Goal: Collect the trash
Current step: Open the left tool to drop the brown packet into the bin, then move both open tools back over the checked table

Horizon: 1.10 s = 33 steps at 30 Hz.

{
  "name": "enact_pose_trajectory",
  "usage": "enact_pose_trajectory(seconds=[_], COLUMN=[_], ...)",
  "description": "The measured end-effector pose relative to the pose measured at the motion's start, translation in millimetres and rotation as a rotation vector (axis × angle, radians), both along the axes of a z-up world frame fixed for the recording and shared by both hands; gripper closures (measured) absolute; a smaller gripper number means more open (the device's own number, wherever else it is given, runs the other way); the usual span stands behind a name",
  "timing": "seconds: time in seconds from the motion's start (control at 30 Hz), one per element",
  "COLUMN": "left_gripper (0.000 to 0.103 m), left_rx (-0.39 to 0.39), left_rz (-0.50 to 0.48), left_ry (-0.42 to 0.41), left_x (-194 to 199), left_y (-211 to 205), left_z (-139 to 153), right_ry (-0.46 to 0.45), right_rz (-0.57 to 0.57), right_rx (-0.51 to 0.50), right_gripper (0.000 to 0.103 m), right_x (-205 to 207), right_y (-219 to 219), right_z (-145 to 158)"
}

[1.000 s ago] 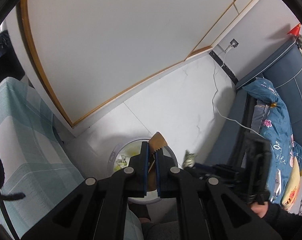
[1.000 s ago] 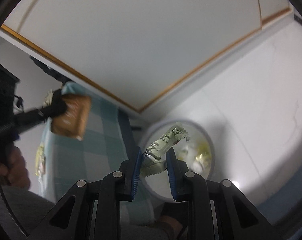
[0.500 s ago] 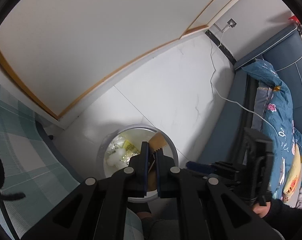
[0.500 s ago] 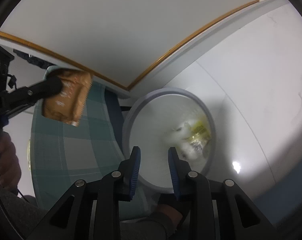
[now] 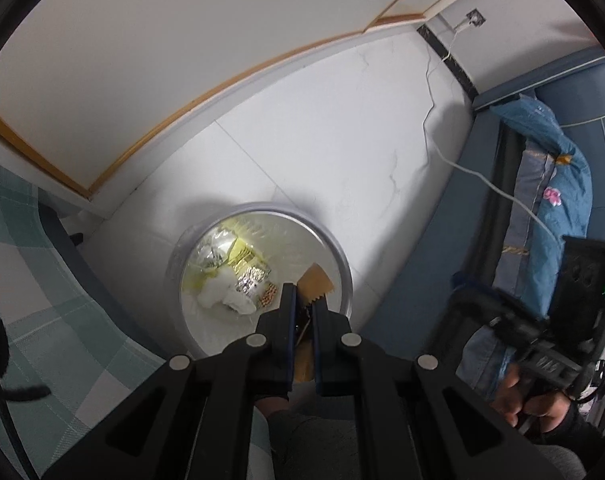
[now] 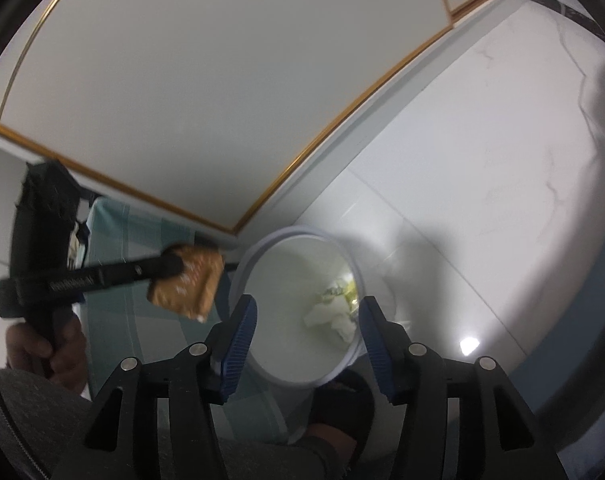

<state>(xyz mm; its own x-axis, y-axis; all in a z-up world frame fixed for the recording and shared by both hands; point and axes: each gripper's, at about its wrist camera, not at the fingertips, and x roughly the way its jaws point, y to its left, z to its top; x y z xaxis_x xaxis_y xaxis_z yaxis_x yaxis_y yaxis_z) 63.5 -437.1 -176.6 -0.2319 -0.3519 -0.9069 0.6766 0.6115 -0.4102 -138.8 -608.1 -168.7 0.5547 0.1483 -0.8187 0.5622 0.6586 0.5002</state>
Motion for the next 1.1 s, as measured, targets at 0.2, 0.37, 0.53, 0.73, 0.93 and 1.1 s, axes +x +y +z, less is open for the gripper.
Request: enact_pose_trajectory(seconds=[0.2, 0.37, 0.53, 0.73, 0.93, 1.1], left_gripper=[0.097, 0.096, 0.091, 0.034, 0.032, 0.032], left_rx=[0.063, 0.111, 0.137, 0.144, 0.140, 0.116], left_rz=[0.011, 0.027, 0.045, 0.088, 0.112, 0.139], left_ry=[0.009, 0.043, 0.026, -0.089, -0.144, -0.191], left_x=[-4, -6, -8, -10, -9, -9], left_y=[-2, 0, 7, 18, 25, 28], left_z=[-12, -22, -22, -8, 5, 17], right_ry=[-0.033, -0.045, -0.032, 0.010, 0.020, 0.013], right_rz=[-0.050, -0.044, -0.037, -0.032, -0.024, -0.030], right_rx=[-0.009, -0.014, 0.007, 0.050, 0.053, 0.048], right_gripper=[0.048, 0.042, 0.036, 0.024, 0.016, 0.014], right_x=[-3, 0, -1, 0, 1, -1], right_y=[-8, -7, -5, -2, 2, 6], right_z=[16, 21, 14, -1, -2, 4])
